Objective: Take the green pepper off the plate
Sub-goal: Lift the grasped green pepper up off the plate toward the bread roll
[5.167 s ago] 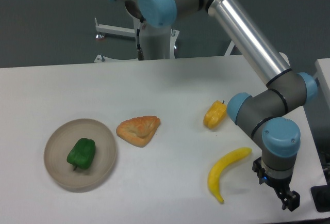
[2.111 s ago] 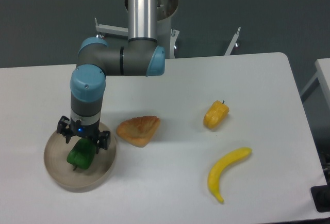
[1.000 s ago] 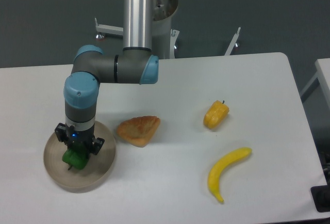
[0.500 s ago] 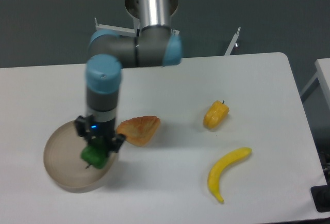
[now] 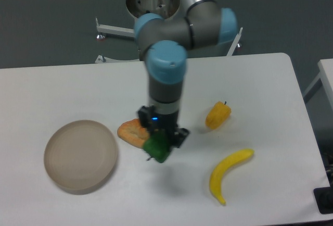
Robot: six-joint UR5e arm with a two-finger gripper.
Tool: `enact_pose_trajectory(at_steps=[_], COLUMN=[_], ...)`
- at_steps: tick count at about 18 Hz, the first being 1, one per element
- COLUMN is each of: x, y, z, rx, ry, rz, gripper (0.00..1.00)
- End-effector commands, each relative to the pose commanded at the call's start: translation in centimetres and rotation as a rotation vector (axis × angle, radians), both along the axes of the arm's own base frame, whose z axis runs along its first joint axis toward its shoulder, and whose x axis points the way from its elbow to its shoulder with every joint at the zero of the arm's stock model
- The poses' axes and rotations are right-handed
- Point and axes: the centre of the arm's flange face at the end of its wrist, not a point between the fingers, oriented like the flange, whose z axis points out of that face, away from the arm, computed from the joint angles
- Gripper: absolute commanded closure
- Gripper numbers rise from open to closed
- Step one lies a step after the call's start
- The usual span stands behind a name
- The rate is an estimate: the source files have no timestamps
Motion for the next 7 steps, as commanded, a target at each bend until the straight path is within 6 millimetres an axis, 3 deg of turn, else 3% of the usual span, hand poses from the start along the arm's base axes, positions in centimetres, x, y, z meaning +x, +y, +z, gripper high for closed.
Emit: enact_pose_trajectory(at_steps=[7], x=[-2.3], y=[-0.9], z=[-0.4], rx=[-0.008], ry=[0.018], rz=[-0.025], gripper=[0.65])
